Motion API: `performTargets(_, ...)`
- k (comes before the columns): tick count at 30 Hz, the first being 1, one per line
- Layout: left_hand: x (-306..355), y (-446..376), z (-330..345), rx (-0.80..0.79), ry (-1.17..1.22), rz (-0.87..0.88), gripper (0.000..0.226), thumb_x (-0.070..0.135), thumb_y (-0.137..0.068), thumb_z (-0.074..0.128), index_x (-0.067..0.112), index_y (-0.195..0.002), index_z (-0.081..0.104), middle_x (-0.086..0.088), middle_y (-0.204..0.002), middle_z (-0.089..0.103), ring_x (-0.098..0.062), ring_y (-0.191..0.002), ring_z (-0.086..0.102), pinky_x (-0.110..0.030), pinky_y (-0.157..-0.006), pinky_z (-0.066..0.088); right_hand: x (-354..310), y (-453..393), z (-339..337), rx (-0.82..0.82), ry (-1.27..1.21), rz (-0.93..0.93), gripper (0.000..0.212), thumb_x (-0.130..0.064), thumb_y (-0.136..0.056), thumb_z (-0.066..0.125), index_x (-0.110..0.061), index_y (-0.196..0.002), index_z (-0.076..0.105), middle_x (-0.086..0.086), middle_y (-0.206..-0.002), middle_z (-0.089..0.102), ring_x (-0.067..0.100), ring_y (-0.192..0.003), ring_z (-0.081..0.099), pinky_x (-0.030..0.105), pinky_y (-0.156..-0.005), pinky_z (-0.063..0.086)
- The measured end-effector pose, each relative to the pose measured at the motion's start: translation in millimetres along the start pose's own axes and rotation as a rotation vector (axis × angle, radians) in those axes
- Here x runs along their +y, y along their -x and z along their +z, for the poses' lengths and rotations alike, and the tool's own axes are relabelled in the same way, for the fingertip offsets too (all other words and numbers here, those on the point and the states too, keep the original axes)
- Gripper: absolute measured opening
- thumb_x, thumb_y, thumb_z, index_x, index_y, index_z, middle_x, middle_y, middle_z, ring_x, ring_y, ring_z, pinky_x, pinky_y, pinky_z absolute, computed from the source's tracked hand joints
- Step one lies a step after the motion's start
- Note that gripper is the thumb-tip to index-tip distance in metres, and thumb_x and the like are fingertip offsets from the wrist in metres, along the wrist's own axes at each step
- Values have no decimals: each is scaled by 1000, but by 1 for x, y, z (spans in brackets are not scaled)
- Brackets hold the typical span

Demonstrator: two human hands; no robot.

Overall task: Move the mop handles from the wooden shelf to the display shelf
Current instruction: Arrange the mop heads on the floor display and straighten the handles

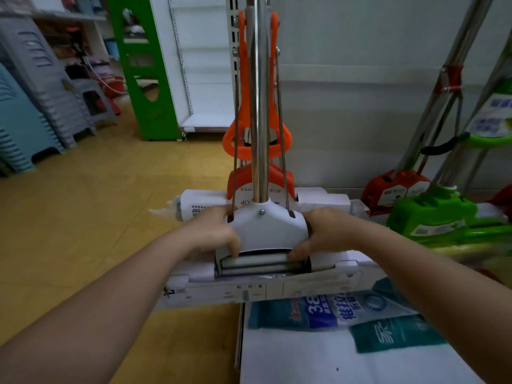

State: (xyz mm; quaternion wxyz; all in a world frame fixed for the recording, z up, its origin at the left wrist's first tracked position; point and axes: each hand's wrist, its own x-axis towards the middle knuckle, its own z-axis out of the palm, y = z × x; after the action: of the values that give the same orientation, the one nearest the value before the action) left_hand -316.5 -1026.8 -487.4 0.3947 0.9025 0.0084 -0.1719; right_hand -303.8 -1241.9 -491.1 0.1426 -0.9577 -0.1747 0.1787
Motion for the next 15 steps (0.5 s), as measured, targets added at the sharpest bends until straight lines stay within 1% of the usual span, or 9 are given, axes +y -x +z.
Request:
performTargets(1,-2,1,-4,-14,-13,-1,70,1,-57,75,19,-120,50,-6,-115,58,-27,-104,56,-37,-83,52,-2,0,2,9,-1,-15,53,-43,-75,70,-20,-120,54,0,-113,60,12,-93,50,21,-77,39)
performTargets(3,-4,4,-10,-50,-50,-4,90,7,-51,76,15,-134,43,-7,-125,55,-28,-110,54,-33,-78,49,-5,-1,6,27,-18,-28,53,-44,-74,71,-20,-118,56,0,-110,62,11,-90,51,20,-71,39)
performTargets(4,-4,5,-13,-67,-58,-8,94,8,-50,75,16,-137,41,-7,-126,54,-28,-110,53,-31,-75,48,-6,-2,9,38,-33,-32,53,-44,-74,71,-20,-118,56,0,-110,62,11,-90,52,20,-71,40)
performTargets(6,-6,5,-16,-90,-57,-9,88,1,-56,75,15,-136,42,-5,-117,57,-25,-104,54,-27,-68,47,-7,-2,13,49,-80,-43,54,-44,-73,71,-20,-118,56,0,-110,63,12,-94,56,21,-77,44)
performTargets(9,-9,7,-21,-112,-74,-3,70,-7,-63,72,14,-126,49,1,-97,58,-16,-87,55,-22,-59,42,-13,-2,20,49,-138,-60,53,-43,-74,71,-20,-119,54,1,-112,63,16,-104,59,30,-89,50)
performTargets(11,-10,9,-26,-114,-68,-12,55,-9,-63,71,15,-110,56,2,-88,60,-14,-79,56,-22,-56,42,-19,-3,23,60,-172,-60,51,-42,-75,70,-22,-119,52,0,-113,62,16,-105,57,30,-90,49)
performTargets(12,-10,10,-29,-116,-62,-14,51,-9,-61,72,18,-102,58,0,-85,61,-15,-78,57,-22,-56,42,-21,-4,24,68,-181,-63,50,-42,-76,70,-22,-119,52,0,-113,61,16,-105,57,29,-88,48)
performTargets(13,-11,10,-31,-117,-56,-15,52,-6,-56,74,21,-97,59,-1,-85,62,-17,-78,58,-24,-57,43,-24,-5,24,76,-186,-66,49,-41,-76,70,-22,-118,52,0,-113,61,16,-104,56,28,-87,48)
performTargets(15,-13,7,-34,-113,-51,-20,58,3,-43,71,22,-97,59,-5,-90,63,-22,-84,59,-27,-60,45,-27,-6,25,86,-193,-60,49,-41,-76,70,-21,-117,53,1,-111,62,16,-102,57,30,-88,49)
